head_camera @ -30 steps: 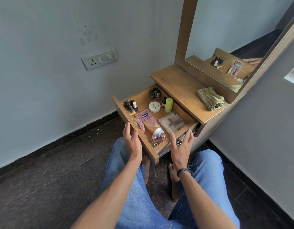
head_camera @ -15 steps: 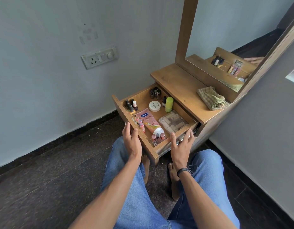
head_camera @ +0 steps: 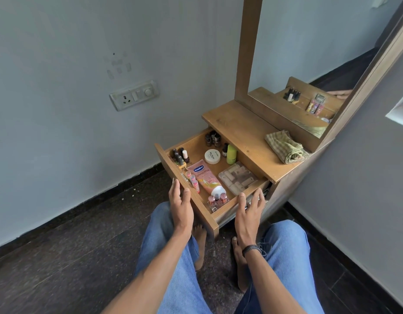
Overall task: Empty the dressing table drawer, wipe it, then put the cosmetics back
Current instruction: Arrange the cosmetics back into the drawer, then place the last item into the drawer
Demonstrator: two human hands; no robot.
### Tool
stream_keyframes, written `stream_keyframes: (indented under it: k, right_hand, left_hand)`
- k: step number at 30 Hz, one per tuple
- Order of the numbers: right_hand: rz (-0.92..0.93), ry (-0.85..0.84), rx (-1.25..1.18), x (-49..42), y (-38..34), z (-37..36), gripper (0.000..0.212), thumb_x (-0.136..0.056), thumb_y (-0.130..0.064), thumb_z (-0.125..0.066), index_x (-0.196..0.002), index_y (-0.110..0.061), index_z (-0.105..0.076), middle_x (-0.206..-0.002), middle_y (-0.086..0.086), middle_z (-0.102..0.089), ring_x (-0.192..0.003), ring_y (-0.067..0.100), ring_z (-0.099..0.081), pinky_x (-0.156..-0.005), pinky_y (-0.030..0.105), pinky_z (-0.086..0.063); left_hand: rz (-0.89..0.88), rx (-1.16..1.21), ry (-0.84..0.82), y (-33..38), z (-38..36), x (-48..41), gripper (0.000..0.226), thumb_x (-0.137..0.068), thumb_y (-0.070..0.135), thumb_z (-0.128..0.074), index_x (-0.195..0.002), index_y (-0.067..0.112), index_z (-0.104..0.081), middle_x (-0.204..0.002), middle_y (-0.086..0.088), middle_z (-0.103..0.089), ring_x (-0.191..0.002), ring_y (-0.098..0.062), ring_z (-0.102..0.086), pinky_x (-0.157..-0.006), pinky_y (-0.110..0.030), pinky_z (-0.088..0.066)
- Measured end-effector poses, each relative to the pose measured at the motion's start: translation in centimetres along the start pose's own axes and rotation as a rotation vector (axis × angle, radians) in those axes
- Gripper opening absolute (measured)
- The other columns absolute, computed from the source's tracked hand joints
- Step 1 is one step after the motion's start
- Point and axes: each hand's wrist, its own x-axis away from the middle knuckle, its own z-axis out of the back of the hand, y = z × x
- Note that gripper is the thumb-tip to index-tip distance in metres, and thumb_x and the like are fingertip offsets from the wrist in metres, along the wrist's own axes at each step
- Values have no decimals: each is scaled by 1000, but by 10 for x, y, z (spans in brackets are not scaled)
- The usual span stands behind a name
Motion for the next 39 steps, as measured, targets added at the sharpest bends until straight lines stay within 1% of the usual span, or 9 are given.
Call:
stream_keyframes:
  k: [4,8,10,14,20,25,29,36,39]
  right_hand:
    - [-42,90,-89,8,-13,5,57,-106,-47,-42,-153,-16,-42,-145,0,-42,-131,10,-42,-111,30,-34]
    - [0,282,-204,6,-28,22,24,-107,-32,-47,-107,-23,-69,-102,-3,-58,-96,15,-57,-84,34,-47]
    - [46,345,-233,6,-31,28,33,-107,-39,-44,-93,-20,-68,-87,-1,-59,-83,18,-57,-73,44,-49]
    - [229,390,-225,6,-36,35,43,-106,-38,-42,-81,-13,-65,-74,1,-54,-69,23,-53,-60,44,-44]
    - [267,433,-228,1,-38,43,47,-107,-45,-39,-81,-14,-63,-72,1,-54,-69,18,-52,-59,41,-42]
    - [224,468,-208,-6,-29,48,49,-107,-42,-40,-80,-8,-62,-74,5,-56,-70,24,-55,-59,48,-48]
    - [205,448,-202,-6,-28,49,36,-106,-40,-41,-84,-21,-63,-76,-1,-57,-72,22,-56,-61,47,-49]
    - [194,440,-213,-8,-30,52,31,-104,-41,-42,-87,-30,-65,-75,-7,-59,-73,18,-60,-63,36,-47]
    - [187,433,-210,-10,-27,53,38,-103,-45,-40,-86,-25,-67,-75,-6,-60,-73,14,-58,-64,21,-43]
  left_hand:
    - [-3,-55,-54,8,-9,-6,51,-106,26,-44,-156,22,-32,-162,5,-23,-146,-14,-30,-113,-28,-31]
    - [28,-69,-101,12,-22,-12,51,-107,29,-44,-156,21,-33,-162,5,-23,-146,-15,-30,-111,-28,-30]
    - [47,-42,-116,16,-30,-14,50,-107,26,-44,-155,20,-34,-162,4,-23,-146,-16,-30,-115,-32,-30]
    - [71,-32,-163,25,-48,-19,49,-106,20,-44,-155,20,-35,-161,6,-24,-146,-14,-30,-120,-38,-27]
    - [93,-21,-218,33,-75,-25,55,-102,5,-43,-154,21,-37,-161,8,-25,-147,-14,-28,-122,-42,-27]
    - [92,-6,-266,40,-100,-28,68,-95,-7,-41,-155,24,-34,-164,7,-21,-150,-16,-23,-120,-44,-30]
    - [111,19,-323,45,-119,-32,74,-91,-17,-34,-155,21,-35,-165,7,-19,-148,-22,-29,-117,-38,-34]
    - [77,-56,-408,49,-153,-45,78,-86,-19,-32,-155,19,-33,-163,13,-20,-151,-14,-22,-123,-41,-24]
    - [80,-111,-417,53,-163,-46,75,-89,-13,-36,-156,20,-33,-162,12,-23,-149,-11,-21,-123,-38,-21]
